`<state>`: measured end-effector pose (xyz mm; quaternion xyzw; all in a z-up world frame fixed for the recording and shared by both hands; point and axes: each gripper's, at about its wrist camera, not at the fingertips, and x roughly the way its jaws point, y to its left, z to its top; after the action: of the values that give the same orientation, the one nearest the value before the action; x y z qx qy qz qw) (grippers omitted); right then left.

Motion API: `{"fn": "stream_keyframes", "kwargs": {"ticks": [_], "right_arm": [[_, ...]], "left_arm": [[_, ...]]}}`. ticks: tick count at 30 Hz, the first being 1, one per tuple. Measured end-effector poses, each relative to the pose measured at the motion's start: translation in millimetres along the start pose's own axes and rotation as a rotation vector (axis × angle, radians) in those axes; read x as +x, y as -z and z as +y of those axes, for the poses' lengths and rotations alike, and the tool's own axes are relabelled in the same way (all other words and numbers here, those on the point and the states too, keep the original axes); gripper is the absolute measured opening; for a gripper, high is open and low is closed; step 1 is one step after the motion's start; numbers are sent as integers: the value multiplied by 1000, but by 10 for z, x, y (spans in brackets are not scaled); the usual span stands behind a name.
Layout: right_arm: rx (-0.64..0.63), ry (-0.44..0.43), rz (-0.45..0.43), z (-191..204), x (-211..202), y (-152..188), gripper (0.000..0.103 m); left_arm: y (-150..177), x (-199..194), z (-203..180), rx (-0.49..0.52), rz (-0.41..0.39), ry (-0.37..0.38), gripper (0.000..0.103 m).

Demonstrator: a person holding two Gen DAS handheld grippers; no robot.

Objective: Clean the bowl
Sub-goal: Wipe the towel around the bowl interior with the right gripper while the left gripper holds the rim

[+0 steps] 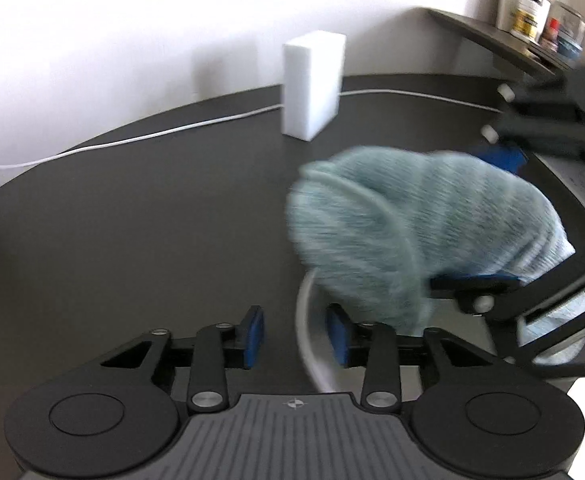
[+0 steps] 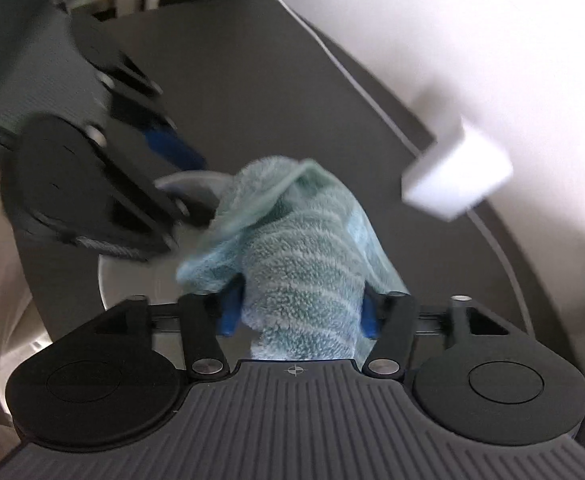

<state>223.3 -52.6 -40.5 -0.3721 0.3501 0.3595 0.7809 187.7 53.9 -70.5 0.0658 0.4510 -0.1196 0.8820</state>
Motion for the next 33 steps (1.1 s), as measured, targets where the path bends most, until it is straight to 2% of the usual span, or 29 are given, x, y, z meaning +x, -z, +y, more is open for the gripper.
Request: {"fn": "stream_keyframes", "kwargs": {"ticks": [2, 5, 6, 7, 8, 11, 18, 21, 25, 28, 30, 33], "right_arm": [[-55, 15, -7, 67, 52, -56, 66], [-180, 30, -35, 199, 145, -96, 57], [-226, 32, -49, 249, 169, -104, 41], [-203, 33, -42, 244, 186, -117, 38], [-144, 33, -24, 211, 198, -131, 37], [141, 7, 7, -2, 157, -14, 32], [767, -231, -31, -281, -60, 643, 31], [889, -227, -46, -233, -12, 701, 32], [702, -107, -47, -136, 68, 514, 31], [484, -25, -28, -114, 230, 388, 31], [375, -24, -10, -154, 293, 302, 31], [254, -86, 20, -255, 342, 194, 32]], "left_arm": [[22, 0, -5, 13, -8, 3, 24], [39, 2, 36, -19, -8, 18, 23], [43, 3, 45, -34, -9, 20, 23], [50, 3, 56, -55, -10, 21, 24], [56, 3, 62, -69, -12, 21, 24], [79, -9, 11, -66, -25, -6, 26], [94, -16, -56, -68, -38, -40, 27], [110, -22, -98, -74, -46, -71, 26], [183, -101, -119, -110, -30, -72, 26], [222, -150, -67, -140, -5, -20, 37], [179, -166, -20, -125, -21, -40, 37], [75, -113, 58, -95, -34, -87, 39]]}}
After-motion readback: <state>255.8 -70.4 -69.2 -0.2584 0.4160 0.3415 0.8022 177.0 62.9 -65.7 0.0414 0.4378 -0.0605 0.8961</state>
